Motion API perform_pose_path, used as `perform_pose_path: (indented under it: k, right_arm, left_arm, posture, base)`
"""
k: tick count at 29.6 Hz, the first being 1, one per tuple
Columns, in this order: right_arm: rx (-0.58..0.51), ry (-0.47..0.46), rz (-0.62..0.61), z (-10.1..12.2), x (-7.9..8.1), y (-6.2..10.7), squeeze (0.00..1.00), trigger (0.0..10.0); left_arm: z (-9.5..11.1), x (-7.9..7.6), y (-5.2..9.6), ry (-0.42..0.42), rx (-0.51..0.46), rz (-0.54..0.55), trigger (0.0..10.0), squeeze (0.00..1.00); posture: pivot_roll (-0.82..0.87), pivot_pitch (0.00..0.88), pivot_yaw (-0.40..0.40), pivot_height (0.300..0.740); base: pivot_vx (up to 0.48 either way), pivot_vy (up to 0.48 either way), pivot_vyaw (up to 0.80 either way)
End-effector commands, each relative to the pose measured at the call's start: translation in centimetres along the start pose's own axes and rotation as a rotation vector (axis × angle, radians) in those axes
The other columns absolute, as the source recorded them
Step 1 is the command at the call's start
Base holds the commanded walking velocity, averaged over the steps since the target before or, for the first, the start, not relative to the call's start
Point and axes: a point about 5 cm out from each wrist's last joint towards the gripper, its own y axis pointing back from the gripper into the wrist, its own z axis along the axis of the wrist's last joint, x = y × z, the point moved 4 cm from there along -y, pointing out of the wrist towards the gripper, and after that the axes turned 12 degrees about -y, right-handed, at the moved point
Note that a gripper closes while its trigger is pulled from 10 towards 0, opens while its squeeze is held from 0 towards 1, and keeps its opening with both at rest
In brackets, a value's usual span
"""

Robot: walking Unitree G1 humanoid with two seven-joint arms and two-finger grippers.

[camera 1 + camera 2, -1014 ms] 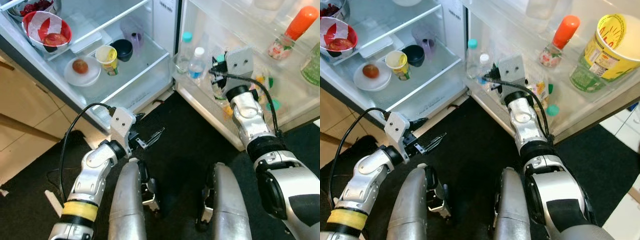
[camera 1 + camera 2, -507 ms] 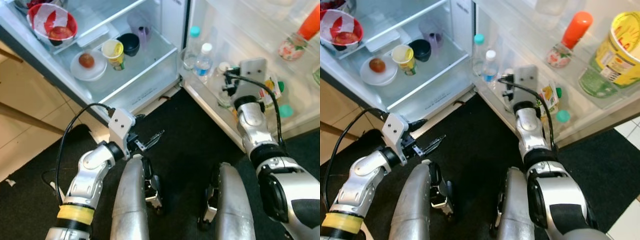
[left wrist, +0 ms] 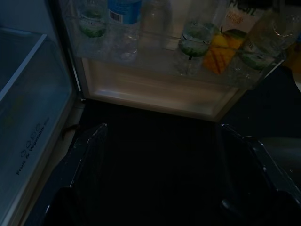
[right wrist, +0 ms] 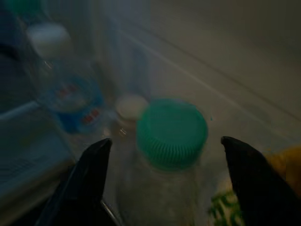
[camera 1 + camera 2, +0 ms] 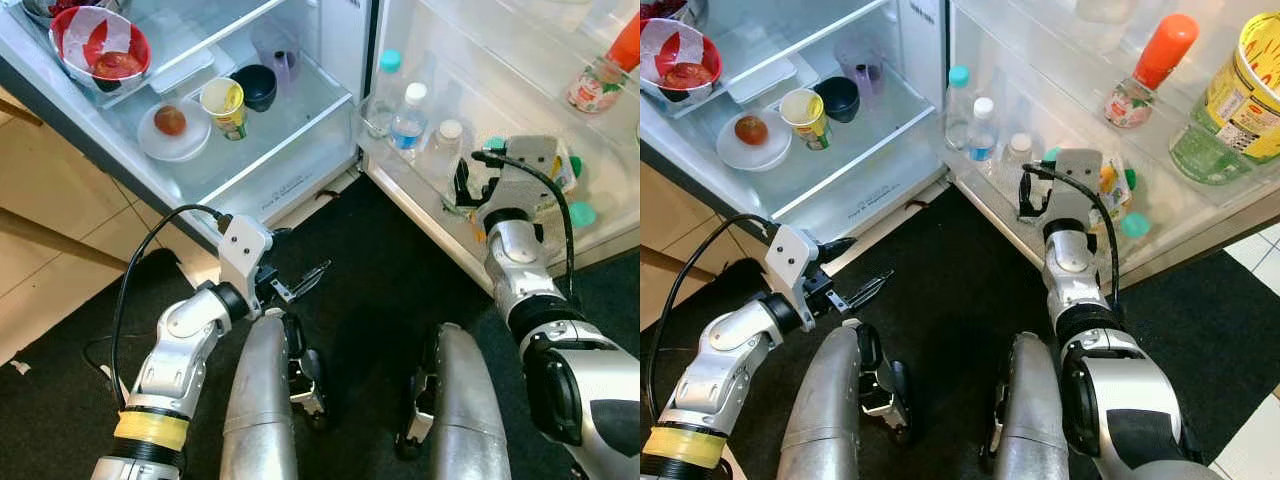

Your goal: Restocking fridge

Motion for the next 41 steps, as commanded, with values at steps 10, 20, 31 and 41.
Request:
perform_pose_path:
  k: [10,20,31,41]
  right_arm:
    - [0.049,-0.188,0.375,-0.5,4.3,1.2,0.00,10.0]
    - [0.196,-0.167,0.503,-3.7,4.5,3.8,0.00,10.0]
    - [0.209,-0.111,0.394,-3.5,2.5,3.4,0.00,10.0]
    - [0.025,-0.104,0.113,0.3,-2.1,1.6,0.00,10.0]
  left_arm:
    - [-1.3,-1.1,-0.4,0.036,0.024,-0.009,10.0,0.00]
    - [-2.2,-1.4,-0.6,0.054,0.038,0.004,10.0,0.00]
    - [-2.5,-1.4,-0.9,0.054,0.032,0.012,10.0,0.00]
    - [-2.5,-1.5,-0.9,0.048,0.027,0.011,10.0,0.00]
  posture:
    - [0.09,0.425,0.006,0.591]
    - [0.07,0.391,-0.005,0.591]
    - [0.07,0.380,-0.009,0.591]
    - [0.07,0.379,-0.011,0.591]
  base:
    - [0.000,0.000,0.00]
    - [0.000,0.000,0.00]
    - [0.000,0.000,0.00]
    - [0.000,0.000,0.00]
